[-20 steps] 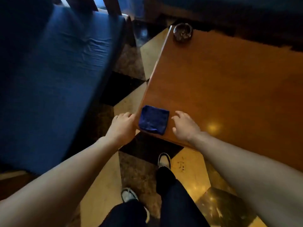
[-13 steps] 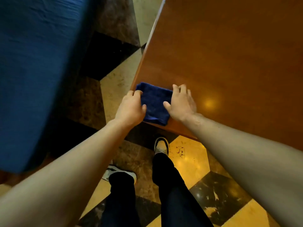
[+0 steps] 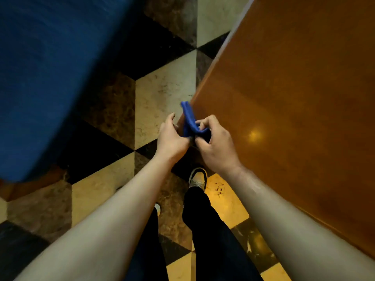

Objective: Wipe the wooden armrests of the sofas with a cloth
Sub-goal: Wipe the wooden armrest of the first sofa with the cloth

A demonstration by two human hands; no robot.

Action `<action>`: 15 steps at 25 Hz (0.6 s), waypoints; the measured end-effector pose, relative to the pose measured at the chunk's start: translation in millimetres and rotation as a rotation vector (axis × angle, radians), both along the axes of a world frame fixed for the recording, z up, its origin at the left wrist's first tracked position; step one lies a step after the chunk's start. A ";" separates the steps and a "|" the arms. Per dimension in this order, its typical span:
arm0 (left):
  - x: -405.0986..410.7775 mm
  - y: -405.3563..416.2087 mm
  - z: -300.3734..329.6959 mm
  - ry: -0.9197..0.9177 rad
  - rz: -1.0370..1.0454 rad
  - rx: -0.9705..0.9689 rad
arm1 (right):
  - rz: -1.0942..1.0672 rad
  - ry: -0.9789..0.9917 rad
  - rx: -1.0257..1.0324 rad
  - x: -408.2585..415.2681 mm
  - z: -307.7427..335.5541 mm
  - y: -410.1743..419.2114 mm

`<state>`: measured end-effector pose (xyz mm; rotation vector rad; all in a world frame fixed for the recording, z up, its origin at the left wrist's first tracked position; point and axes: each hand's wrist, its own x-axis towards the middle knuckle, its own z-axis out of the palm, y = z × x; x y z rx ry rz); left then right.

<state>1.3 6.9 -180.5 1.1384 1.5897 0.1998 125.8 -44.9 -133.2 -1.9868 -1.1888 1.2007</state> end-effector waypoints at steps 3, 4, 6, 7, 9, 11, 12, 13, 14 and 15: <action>-59.4 7.7 22.8 -0.269 0.267 -0.016 | 0.139 0.126 0.019 -52.5 27.8 17.7; -86.0 8.9 32.6 -0.346 0.348 -0.023 | 0.171 0.160 0.031 -72.7 39.0 26.2; -140.0 8.3 52.0 -0.469 0.497 -0.064 | 0.202 0.222 0.052 -112.9 56.7 43.9; -164.7 6.2 60.0 -0.515 0.553 -0.070 | 0.204 0.256 0.054 -131.0 63.0 52.2; -225.7 -0.3 77.1 -0.603 0.701 -0.055 | 0.240 0.312 0.026 -183.1 75.9 69.6; -284.0 -8.6 91.4 -0.660 0.860 -0.032 | 0.284 0.312 0.014 -240.6 86.0 85.4; -312.4 -13.8 97.4 -0.644 0.925 0.000 | 0.315 0.290 0.026 -272.5 89.0 92.4; -330.9 -17.1 102.4 -0.585 0.966 0.043 | 0.334 0.257 0.040 -295.1 88.9 98.3; -343.2 -19.3 106.3 -0.488 0.991 0.099 | 0.349 0.215 0.049 -311.7 87.5 102.1; -365.4 -24.4 111.9 -0.386 1.029 0.161 | 0.380 0.180 0.047 -339.4 85.5 104.8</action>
